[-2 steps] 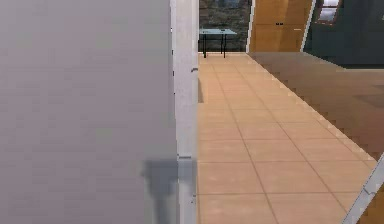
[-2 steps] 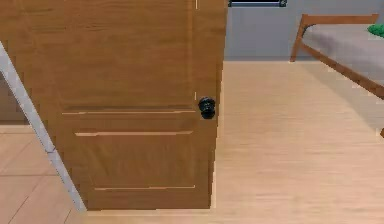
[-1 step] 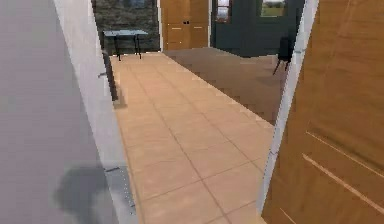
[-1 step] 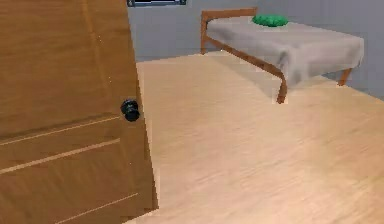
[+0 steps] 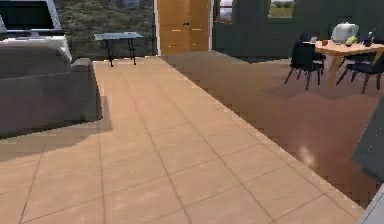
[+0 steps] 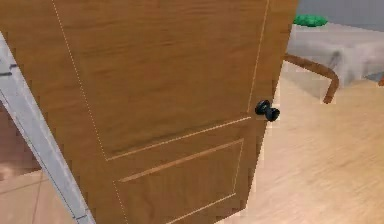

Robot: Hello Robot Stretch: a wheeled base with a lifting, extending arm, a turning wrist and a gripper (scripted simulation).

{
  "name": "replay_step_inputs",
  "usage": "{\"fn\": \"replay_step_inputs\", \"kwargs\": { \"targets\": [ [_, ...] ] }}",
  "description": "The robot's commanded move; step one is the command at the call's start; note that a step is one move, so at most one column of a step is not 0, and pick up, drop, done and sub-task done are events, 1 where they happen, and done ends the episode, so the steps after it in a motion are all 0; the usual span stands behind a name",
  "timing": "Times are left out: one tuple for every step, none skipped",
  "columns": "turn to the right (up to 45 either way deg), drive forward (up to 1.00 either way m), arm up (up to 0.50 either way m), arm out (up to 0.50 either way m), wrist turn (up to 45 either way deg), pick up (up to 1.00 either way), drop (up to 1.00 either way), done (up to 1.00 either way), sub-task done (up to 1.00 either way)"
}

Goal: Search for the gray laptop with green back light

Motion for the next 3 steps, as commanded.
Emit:
{"fn": "replay_step_inputs", "kwargs": {
  "targets": [
    [-18.0, 0.00, 0.00, 0.00, 0.0, 0.00, 0.00, 0.00, 0.00],
    [0.0, 1.00, 0.00, 0.00, 0.0, 0.00, 0.00, 0.00, 0.00],
    [-3.0, 0.00, 0.00, 0.00, 0.0, 0.00, 0.00, 0.00, 0.00]
  ]
}}
